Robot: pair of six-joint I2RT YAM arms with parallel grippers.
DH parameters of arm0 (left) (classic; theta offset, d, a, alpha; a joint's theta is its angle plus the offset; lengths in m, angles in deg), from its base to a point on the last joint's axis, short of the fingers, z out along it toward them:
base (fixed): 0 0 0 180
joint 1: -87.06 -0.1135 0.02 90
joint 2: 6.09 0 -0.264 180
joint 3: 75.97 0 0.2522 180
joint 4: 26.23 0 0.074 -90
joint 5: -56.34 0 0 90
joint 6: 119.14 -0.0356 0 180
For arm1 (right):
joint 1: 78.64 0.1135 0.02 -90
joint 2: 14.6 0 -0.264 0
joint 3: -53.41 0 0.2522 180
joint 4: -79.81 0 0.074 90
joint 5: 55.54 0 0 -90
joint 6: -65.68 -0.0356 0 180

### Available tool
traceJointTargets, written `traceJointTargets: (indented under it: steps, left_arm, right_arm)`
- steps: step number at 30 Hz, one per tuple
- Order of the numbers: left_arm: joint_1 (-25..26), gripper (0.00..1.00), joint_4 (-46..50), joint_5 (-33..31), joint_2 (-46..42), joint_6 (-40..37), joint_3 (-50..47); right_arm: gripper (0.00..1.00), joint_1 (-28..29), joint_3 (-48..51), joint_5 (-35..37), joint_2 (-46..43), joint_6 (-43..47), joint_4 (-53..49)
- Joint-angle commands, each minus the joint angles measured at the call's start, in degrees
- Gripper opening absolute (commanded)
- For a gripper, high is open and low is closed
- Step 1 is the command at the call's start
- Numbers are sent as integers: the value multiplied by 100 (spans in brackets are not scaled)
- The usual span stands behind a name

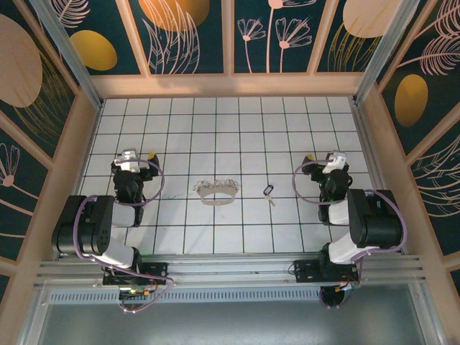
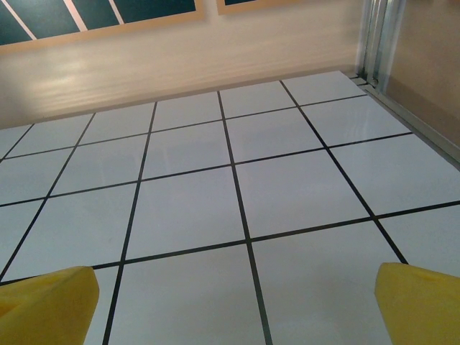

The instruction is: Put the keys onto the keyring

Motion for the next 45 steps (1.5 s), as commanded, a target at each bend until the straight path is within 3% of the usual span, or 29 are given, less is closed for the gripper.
traceJointTargets:
  steps: [1,5,12,16,20,24,29,36,45]
  left_arm:
    - [-39,99,-195,-35,15,-72,31]
    - [-42,99,-250,-39,-8,-73,-4]
    - [-34,99,1901,-400,-558,49,990]
    - [-42,99,2389,-372,-819,91,1327]
    - [-40,99,2880,-39,-1088,457,1744]
    - [-34,96,3456,486,-1221,1263,2216]
    - [140,96,3599,975,-1439,2004,2388]
    - [938,94,3748,1281,-1731,2610,2218]
    - [1711,90,3673,1242,-2077,3627,1133]
  right_arm:
    - [99,-53,-123,-67,59,45,203]
    - [97,-72,-194,-164,-128,11,-35]
    - [96,-67,-541,111,-1138,-122,-1451]
    - [97,-71,-915,242,-1740,-426,-2493]
    - [99,-104,-1655,629,-2115,-1392,-3953]
    - [99,-113,-2040,274,-2157,-1673,-4649]
    - [97,-18,-1928,-1165,-2306,-1867,-4755]
    - [89,807,-1921,-1900,-2409,-2024,-5216]
    - [83,2413,-1828,-1755,-1956,-1985,-5347]
